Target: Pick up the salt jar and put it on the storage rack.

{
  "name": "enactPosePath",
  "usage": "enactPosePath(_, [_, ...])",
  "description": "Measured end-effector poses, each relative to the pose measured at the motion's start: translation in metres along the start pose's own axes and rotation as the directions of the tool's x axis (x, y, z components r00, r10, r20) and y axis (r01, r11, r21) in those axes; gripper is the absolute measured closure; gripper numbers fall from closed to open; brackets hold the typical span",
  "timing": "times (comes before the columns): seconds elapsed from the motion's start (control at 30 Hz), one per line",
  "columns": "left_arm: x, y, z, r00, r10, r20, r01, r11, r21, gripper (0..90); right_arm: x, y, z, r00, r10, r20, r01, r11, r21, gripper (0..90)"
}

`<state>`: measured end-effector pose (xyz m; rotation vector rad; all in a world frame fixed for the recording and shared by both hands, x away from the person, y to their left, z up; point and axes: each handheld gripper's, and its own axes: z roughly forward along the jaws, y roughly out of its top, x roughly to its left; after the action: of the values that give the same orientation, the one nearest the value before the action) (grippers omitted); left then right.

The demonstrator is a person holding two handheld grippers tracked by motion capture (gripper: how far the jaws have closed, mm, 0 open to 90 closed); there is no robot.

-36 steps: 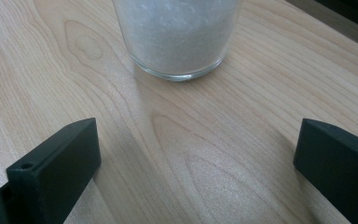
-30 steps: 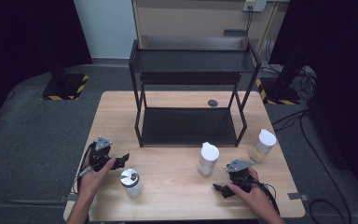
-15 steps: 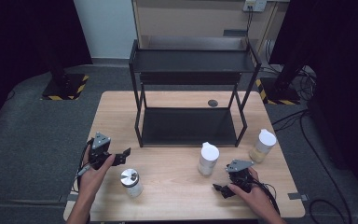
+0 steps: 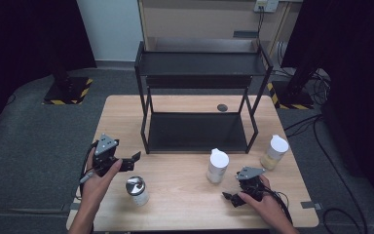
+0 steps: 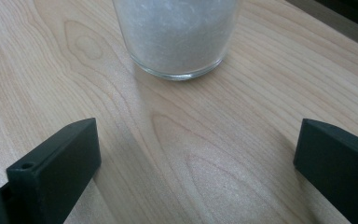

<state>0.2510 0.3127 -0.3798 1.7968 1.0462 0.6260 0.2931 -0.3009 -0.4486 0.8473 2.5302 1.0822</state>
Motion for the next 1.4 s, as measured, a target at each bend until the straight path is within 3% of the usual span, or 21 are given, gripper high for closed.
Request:
enactPosePath(0.47, [-0.021,0.000,-0.023,0.9954,0.083,0.047,-0.083,0.9965,-0.003,1.0,0.000,0.000,0.000,1.0000,0.000,0.000,0.000,1.000,0.000,1.0])
enactPosePath(0.7, [-0.021,-0.008,-0.031,0.9907,0.099,0.093,-0.100,0.9950,0.001,0.2,0.000,0.000,0.000,1.0000,0.000,0.000,0.000,1.000,0.000,0.9])
enactPosePath(1.13, [-0.037,-0.017,-0.032,0.9767,0.160,0.143,-0.160,0.9871,-0.010,0.9,0.000,0.000,0.000,1.0000,0.000,0.000,0.000,1.000,0.000,0.9])
enactPosePath(1.4, [-0.041,-0.022,-0.032,0.9742,0.180,0.137,-0.181,0.9835,-0.001,1.0,0.000,0.000,0.000,1.0000,0.001,0.001,-0.001,1.000,0.000,1.0])
